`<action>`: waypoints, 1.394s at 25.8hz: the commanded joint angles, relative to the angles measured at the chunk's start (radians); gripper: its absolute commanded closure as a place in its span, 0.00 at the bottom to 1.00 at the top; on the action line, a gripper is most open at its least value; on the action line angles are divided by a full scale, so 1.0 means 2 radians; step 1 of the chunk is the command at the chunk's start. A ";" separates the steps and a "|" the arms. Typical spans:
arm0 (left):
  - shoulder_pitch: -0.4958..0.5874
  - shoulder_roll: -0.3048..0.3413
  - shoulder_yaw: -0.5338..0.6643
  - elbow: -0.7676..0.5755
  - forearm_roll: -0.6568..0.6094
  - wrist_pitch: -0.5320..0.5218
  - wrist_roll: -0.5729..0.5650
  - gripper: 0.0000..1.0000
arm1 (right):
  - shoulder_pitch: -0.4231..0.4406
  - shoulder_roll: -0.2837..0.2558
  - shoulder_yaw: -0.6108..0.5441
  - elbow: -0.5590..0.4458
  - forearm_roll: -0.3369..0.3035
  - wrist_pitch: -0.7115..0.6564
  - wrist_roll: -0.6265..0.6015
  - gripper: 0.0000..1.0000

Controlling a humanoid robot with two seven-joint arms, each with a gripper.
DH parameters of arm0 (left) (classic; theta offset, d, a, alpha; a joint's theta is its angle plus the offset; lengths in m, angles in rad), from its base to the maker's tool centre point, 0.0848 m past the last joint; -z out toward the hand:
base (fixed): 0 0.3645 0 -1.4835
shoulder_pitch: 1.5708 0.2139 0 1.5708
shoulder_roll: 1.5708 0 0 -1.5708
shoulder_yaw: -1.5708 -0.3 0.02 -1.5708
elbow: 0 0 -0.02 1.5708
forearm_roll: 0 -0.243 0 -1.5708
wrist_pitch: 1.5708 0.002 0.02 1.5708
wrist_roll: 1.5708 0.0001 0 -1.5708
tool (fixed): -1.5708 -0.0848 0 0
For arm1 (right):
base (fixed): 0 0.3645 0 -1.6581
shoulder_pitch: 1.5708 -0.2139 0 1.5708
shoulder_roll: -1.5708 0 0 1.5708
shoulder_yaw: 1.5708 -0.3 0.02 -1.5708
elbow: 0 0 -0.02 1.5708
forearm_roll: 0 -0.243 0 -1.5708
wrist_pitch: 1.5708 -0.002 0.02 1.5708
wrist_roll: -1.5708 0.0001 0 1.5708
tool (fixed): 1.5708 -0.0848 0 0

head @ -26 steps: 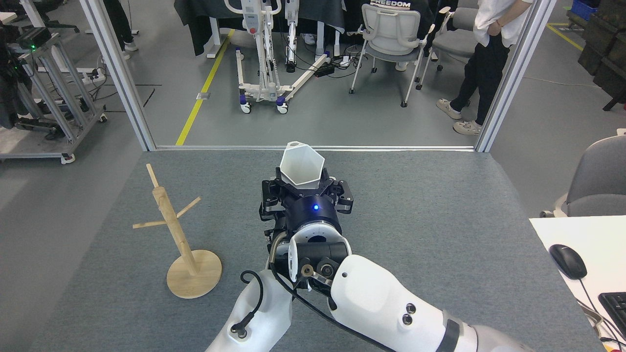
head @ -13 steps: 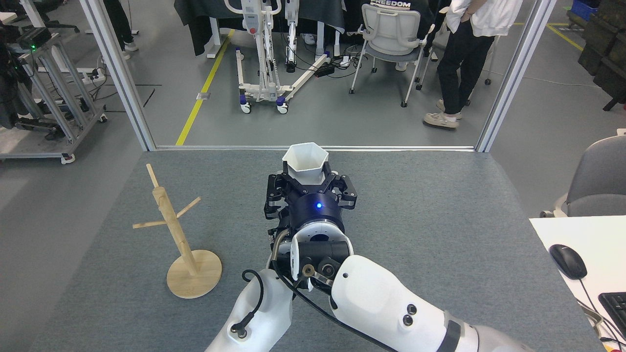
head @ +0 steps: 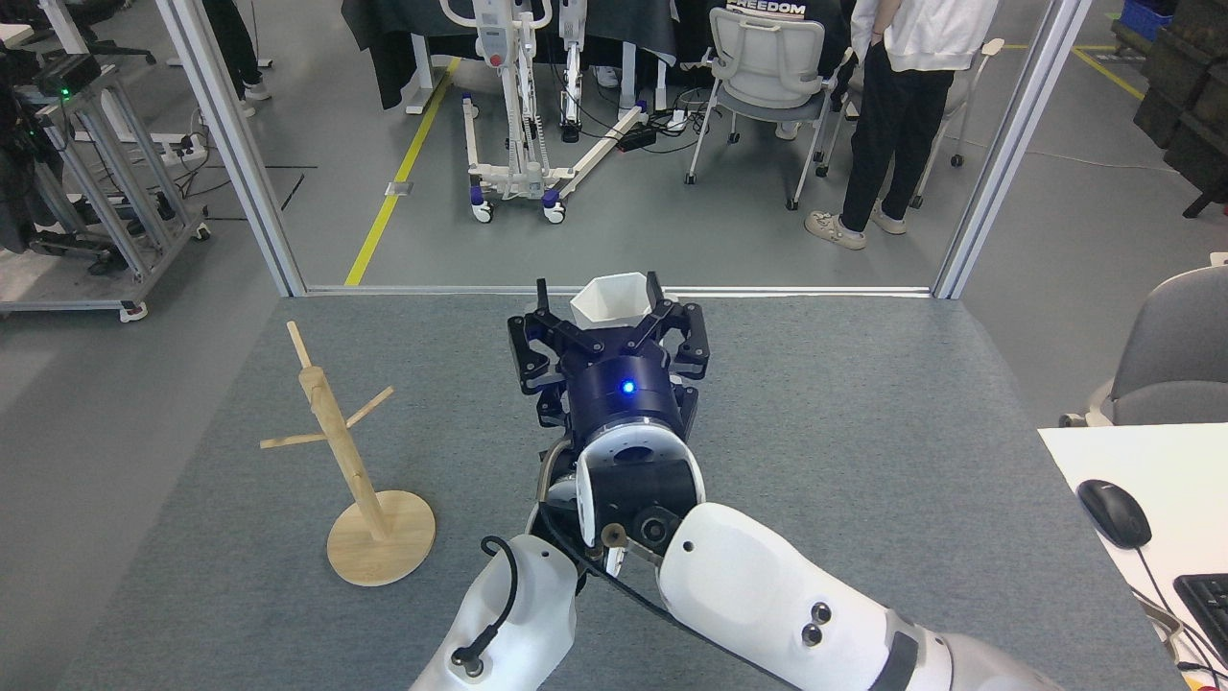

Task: Hang cup on storage rack
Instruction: 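Open the right gripper and withdraw it from the cup, then carry the cup with the left gripper toward the wooden stand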

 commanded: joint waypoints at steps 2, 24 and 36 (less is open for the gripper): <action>0.018 0.000 0.001 -0.015 -0.013 -0.001 0.000 1.00 | 0.000 -0.023 -0.051 -0.007 0.016 -0.024 -0.050 0.01; 0.123 0.016 0.024 -0.171 -0.204 0.007 0.013 1.00 | 0.298 -0.145 -0.471 0.128 -0.039 -0.492 -0.283 0.01; 0.207 0.064 0.068 -0.250 -0.247 0.085 0.070 1.00 | 0.365 -0.142 -0.480 0.136 -0.039 -0.496 -0.321 0.01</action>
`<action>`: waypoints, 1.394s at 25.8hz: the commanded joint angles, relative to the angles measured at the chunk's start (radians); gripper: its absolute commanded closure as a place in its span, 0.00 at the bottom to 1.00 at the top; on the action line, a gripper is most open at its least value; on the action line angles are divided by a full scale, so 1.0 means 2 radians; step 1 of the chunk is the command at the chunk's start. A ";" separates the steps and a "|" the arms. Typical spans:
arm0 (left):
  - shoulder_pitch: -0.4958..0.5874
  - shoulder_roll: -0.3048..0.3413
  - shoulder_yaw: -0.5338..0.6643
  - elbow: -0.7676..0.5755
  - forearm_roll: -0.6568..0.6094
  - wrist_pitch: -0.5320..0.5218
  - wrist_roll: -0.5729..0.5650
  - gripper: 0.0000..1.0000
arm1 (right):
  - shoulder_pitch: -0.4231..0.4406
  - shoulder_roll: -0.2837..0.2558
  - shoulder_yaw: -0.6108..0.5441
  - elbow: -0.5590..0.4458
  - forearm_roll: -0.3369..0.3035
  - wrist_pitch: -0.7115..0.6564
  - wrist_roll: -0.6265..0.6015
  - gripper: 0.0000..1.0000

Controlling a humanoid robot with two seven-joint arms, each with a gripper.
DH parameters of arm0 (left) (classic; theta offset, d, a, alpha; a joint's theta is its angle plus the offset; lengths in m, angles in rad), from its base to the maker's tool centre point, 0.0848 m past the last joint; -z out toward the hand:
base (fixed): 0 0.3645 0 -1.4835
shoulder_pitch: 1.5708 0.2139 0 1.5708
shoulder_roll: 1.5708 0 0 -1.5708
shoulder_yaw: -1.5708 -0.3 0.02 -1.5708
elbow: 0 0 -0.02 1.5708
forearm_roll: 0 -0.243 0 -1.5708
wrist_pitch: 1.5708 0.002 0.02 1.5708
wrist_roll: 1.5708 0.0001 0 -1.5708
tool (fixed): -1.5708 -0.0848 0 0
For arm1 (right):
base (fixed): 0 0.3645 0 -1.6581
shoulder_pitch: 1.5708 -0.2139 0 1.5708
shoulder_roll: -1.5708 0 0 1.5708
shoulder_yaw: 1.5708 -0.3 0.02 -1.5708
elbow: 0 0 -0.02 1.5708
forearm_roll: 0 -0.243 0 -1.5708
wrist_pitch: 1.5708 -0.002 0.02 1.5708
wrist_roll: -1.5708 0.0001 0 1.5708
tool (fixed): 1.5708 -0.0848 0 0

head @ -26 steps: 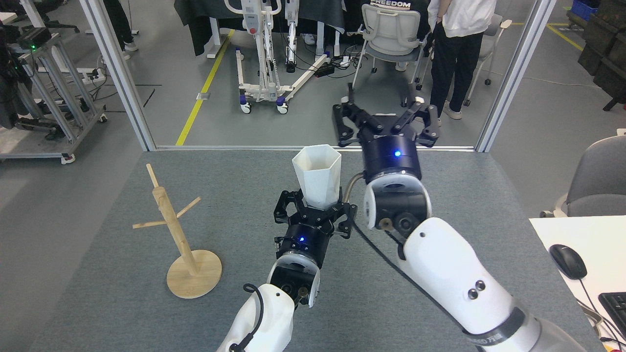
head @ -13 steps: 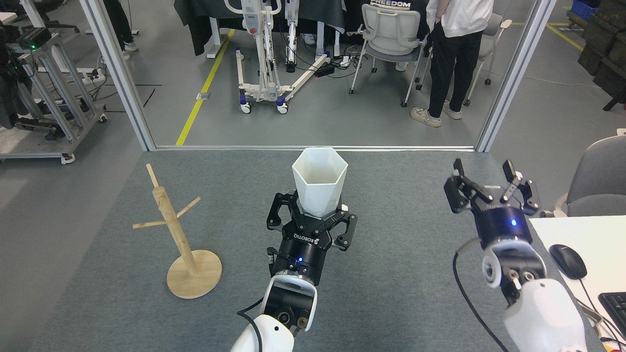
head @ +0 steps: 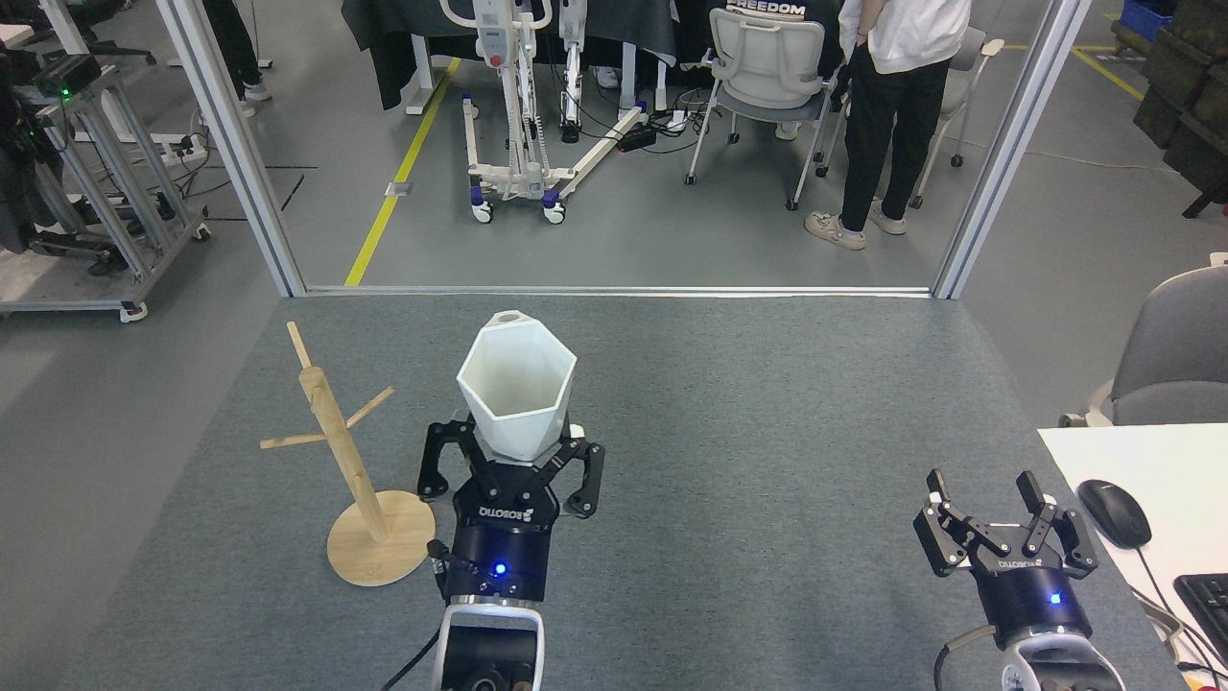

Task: Hang cup on storage rack
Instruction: 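Carry the cup with the left gripper toward the wooden stand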

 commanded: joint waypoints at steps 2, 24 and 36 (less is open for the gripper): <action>0.040 0.023 0.028 -0.033 -0.006 0.053 0.027 1.00 | 0.006 0.006 -0.012 -0.002 0.000 0.001 -0.001 0.01; 0.096 0.042 0.067 -0.027 -0.006 0.192 0.031 1.00 | 0.018 0.010 -0.015 0.001 -0.006 -0.002 0.003 0.01; 0.090 0.062 0.123 0.051 -0.007 0.124 0.010 0.87 | 0.017 0.025 -0.014 0.001 -0.006 -0.002 0.003 0.01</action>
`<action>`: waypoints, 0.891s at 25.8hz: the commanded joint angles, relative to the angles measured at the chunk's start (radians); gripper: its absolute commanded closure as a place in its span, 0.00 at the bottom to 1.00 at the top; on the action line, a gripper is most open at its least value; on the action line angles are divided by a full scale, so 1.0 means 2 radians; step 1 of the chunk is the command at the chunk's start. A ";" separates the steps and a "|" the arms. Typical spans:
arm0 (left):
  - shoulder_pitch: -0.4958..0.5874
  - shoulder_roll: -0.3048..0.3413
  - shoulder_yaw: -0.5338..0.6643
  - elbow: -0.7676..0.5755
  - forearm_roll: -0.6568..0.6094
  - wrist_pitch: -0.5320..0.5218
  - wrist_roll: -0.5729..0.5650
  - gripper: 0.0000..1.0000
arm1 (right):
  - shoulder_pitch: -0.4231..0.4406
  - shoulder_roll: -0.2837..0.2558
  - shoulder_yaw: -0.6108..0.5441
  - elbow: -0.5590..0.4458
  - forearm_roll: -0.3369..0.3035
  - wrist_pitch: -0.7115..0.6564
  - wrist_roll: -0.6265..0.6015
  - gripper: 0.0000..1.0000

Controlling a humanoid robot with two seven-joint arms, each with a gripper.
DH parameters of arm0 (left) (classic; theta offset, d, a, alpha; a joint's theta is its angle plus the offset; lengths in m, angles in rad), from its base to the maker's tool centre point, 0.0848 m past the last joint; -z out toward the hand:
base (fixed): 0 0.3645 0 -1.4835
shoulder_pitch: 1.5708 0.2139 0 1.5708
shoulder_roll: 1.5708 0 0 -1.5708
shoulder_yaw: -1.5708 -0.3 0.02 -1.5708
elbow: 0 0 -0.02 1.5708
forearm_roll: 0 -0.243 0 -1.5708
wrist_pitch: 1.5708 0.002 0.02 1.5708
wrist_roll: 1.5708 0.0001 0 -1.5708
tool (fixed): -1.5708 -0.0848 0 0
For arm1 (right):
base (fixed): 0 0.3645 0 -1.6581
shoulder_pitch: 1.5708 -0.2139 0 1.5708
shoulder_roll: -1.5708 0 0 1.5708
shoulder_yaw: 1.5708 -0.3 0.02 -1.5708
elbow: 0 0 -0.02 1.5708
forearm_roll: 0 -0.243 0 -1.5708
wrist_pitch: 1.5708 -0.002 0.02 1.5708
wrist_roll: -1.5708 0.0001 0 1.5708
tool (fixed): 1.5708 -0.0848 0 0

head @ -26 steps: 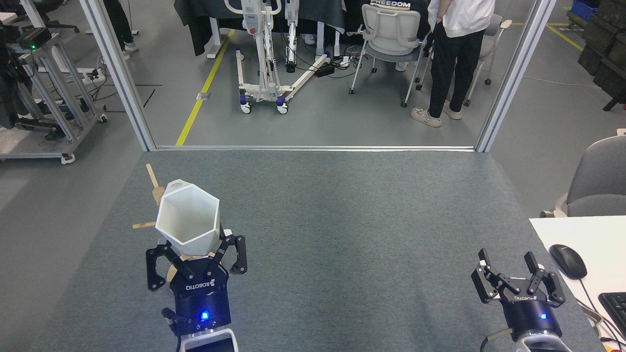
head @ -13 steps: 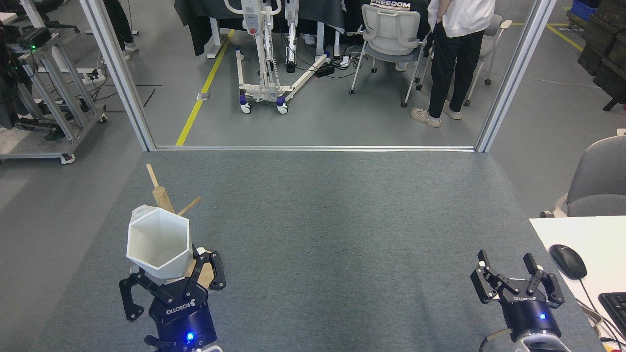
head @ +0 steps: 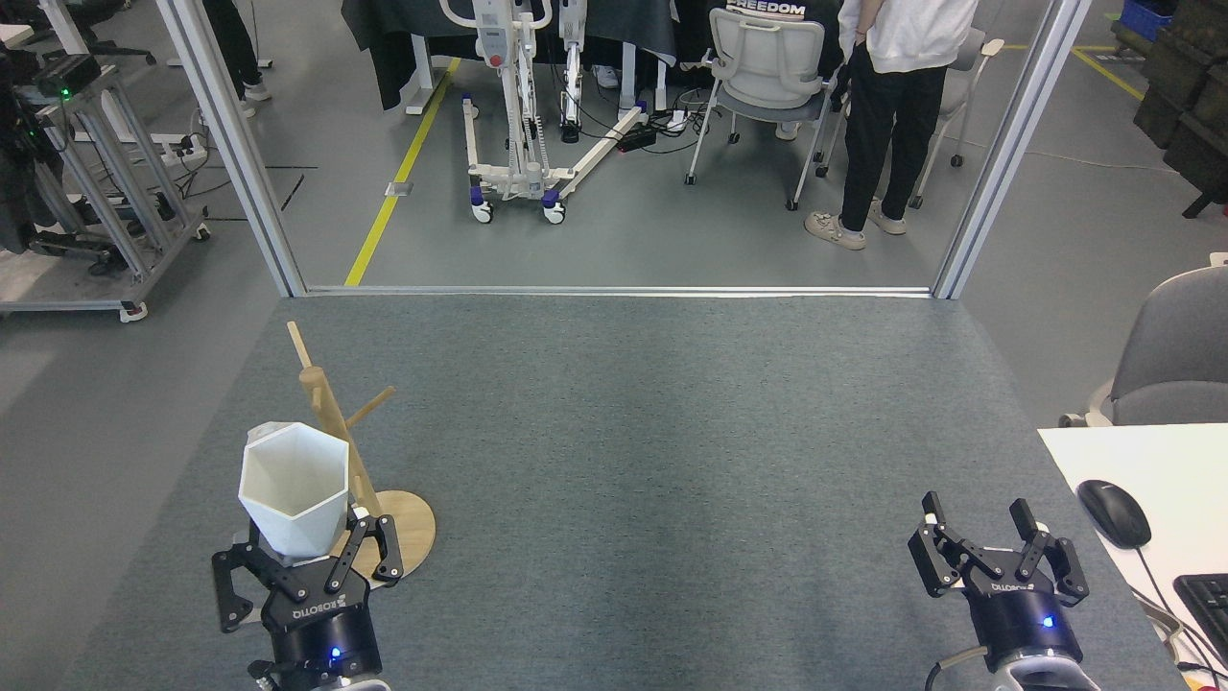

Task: Hang cup on storage rack
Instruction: 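Carry the cup with the left gripper toward the wooden stand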

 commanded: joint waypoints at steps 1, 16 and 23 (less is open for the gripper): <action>-0.002 0.005 0.006 0.013 0.000 -0.012 -0.001 0.87 | 0.000 0.003 0.000 -0.001 0.000 0.000 0.000 0.01; -0.019 0.004 0.016 0.055 0.001 -0.015 0.000 0.87 | -0.001 0.003 0.000 0.000 0.000 0.001 0.000 0.01; -0.020 0.004 0.040 0.045 0.005 -0.018 -0.001 0.87 | -0.001 0.003 0.000 0.000 0.000 0.001 0.000 0.01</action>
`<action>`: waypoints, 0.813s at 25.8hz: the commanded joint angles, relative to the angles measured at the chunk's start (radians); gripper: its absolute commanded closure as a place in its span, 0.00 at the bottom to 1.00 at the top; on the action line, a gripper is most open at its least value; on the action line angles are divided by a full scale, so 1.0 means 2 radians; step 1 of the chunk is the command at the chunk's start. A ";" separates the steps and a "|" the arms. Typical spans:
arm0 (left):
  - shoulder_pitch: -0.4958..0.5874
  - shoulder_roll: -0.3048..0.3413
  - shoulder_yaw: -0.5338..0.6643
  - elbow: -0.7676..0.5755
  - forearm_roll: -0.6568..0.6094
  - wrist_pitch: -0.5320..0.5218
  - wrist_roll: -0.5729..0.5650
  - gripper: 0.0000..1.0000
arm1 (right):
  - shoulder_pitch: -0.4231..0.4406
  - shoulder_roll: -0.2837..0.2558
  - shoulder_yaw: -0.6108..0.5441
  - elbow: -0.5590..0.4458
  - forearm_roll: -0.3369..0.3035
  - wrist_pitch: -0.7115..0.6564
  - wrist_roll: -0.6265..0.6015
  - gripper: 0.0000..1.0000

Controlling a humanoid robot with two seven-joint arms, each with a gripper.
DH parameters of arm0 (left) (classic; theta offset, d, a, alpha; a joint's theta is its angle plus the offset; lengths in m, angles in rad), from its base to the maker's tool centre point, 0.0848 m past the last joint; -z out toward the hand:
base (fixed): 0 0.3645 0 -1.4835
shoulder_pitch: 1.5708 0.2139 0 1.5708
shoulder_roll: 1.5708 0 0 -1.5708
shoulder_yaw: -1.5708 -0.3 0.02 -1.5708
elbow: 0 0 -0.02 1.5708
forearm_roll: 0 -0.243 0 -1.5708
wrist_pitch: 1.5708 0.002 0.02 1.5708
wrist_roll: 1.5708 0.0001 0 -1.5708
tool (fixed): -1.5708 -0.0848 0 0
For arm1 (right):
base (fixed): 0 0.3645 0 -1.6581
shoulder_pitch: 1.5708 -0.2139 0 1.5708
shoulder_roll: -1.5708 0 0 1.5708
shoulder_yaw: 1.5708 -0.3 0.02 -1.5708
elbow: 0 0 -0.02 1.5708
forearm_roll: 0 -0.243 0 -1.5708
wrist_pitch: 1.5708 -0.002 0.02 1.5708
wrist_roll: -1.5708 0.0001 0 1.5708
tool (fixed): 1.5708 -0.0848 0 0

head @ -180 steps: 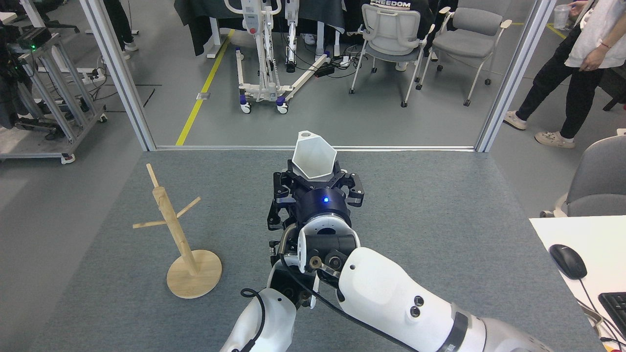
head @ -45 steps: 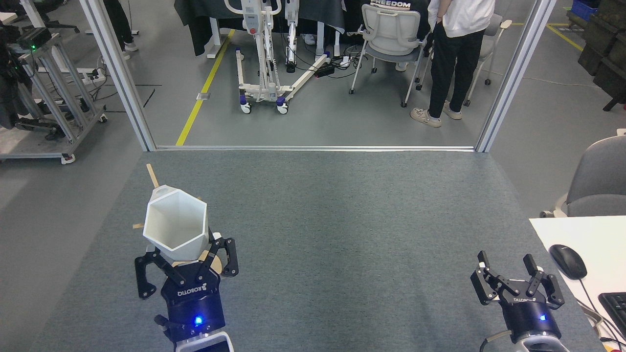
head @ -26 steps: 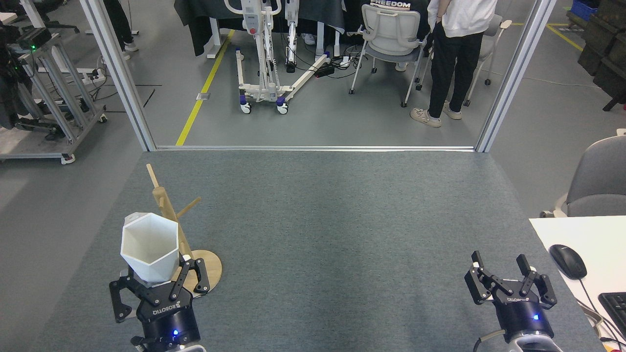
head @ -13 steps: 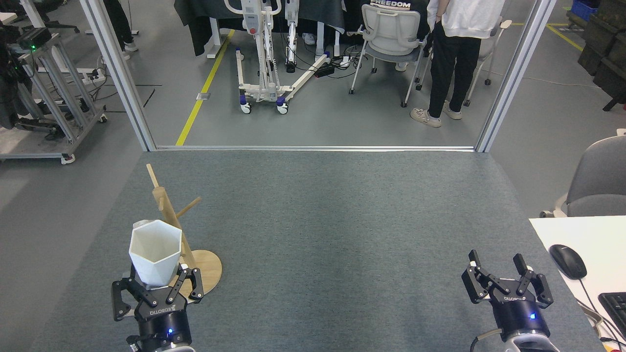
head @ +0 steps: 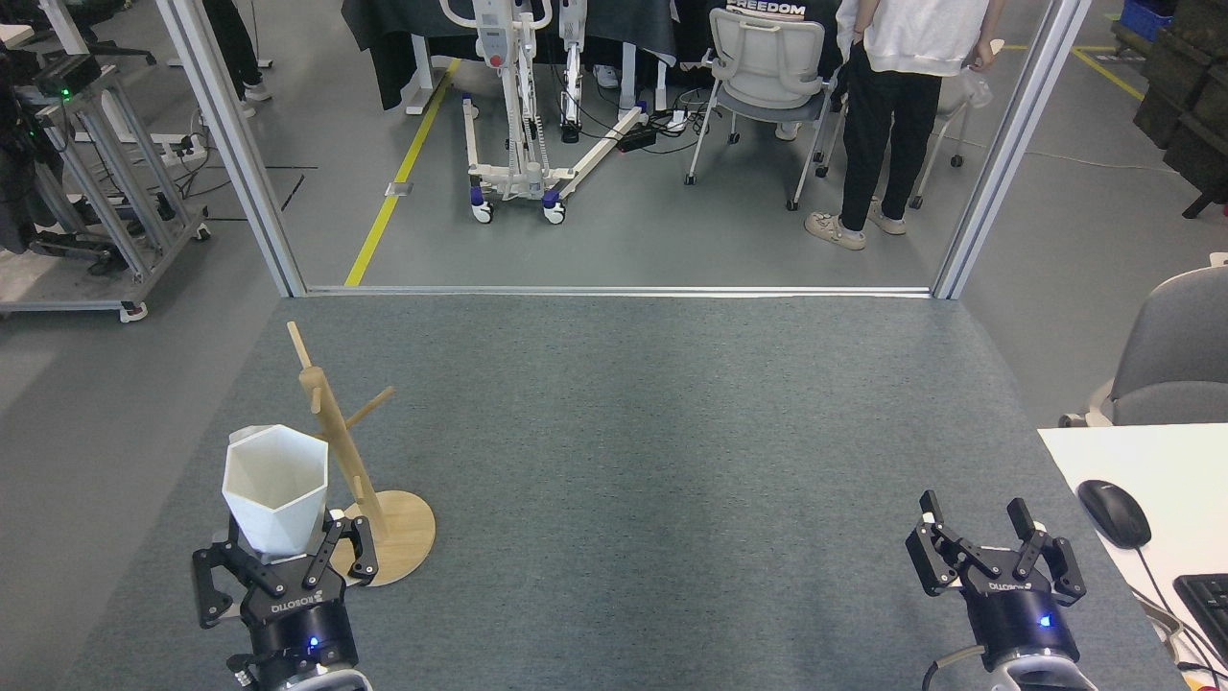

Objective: Hang cup on storage rack

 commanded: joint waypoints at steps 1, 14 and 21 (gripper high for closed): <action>-0.007 0.000 0.004 0.000 0.003 -0.005 -0.001 0.87 | 0.000 0.000 0.000 0.000 0.000 0.000 -0.001 0.01; -0.037 0.001 0.004 0.045 0.021 -0.018 0.001 0.87 | -0.002 -0.002 -0.005 -0.001 -0.001 -0.001 -0.001 0.01; -0.037 0.000 0.004 0.048 0.022 -0.018 0.000 0.87 | -0.002 -0.002 -0.006 0.000 -0.016 0.000 -0.001 0.01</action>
